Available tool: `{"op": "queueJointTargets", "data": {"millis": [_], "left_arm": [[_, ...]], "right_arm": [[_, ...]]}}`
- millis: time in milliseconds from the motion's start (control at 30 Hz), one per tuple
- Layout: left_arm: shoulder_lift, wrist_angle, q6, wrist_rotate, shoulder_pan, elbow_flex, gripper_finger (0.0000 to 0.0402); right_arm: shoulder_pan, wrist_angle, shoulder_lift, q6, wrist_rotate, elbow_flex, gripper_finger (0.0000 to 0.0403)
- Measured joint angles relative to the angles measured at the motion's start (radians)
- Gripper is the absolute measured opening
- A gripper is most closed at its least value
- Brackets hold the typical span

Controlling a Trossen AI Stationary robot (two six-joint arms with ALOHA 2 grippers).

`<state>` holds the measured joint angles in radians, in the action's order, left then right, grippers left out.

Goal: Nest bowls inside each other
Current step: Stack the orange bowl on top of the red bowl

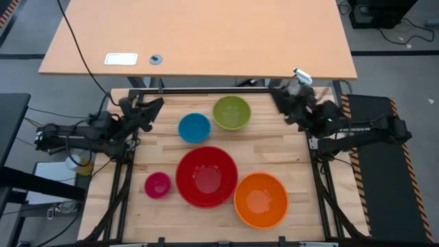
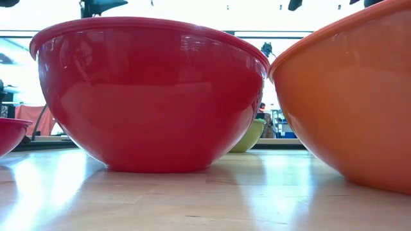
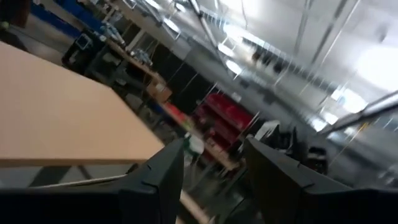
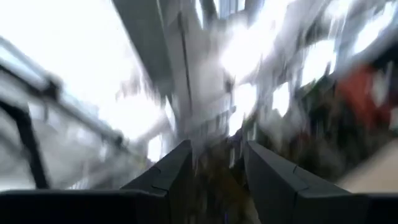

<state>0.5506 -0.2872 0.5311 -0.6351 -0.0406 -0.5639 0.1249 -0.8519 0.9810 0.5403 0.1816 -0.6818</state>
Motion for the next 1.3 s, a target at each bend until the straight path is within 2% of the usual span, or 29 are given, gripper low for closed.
{"op": "queueJointTargets", "data": {"millis": [100, 233, 333, 400, 600, 767, 867, 1033, 1133, 1200, 1300], "left_arm": [[0.052, 0.136, 0.006, 0.000, 0.000, -0.077, 0.0174], [0.111, 0.397, 0.086, 0.001, 0.000, -0.189, 0.0174], [0.156, 0.583, 0.139, 0.001, 0.000, -0.260, 0.0174], [0.179, 0.675, 0.165, 0.001, 0.000, -0.297, 0.0174], [0.207, 0.831, 0.189, 0.058, 0.000, -0.347, 0.0174], [0.194, 0.919, 0.263, 0.082, 0.000, -0.348, 0.0174], [0.188, 0.980, 0.226, 0.082, 0.000, -0.348, 0.0174], [0.173, 1.017, 0.134, 0.123, 0.032, -0.348, 0.0174], [0.172, 1.023, 0.077, 0.218, 0.072, -0.348, 0.0174], [0.173, 1.029, 0.051, 0.284, 0.094, -0.348, 0.0174], [0.176, 1.027, 0.031, 0.321, 0.100, -0.348, 0.0174]], "right_arm": [[-0.010, 0.524, 0.002, -0.002, -0.100, -0.143, 0.0145], [-0.061, 1.191, 0.064, -0.055, -0.066, -0.371, 0.0131], [-0.098, 1.500, 0.117, -0.107, -0.011, -0.496, 0.0125], [-0.113, 1.640, 0.149, -0.127, 0.001, -0.534, 0.0126], [-0.155, 1.736, 0.191, -0.160, -0.140, -0.544, 0.0166], [-0.210, 1.840, 0.226, -0.004, -0.176, -0.544, 0.0230], [-0.251, 1.883, 0.253, 0.091, -0.175, -0.543, 0.0252], [-0.319, 1.917, 0.296, 0.214, -0.187, -0.543, 0.0256], [-0.355, 1.935, 0.336, 0.246, -0.206, -0.545, 0.0254], [-0.380, 1.983, 0.372, 0.245, -0.177, -0.562, 0.0251], [-0.400, 2.062, 0.438, 0.220, -0.130, -0.594, 0.0245]]}}
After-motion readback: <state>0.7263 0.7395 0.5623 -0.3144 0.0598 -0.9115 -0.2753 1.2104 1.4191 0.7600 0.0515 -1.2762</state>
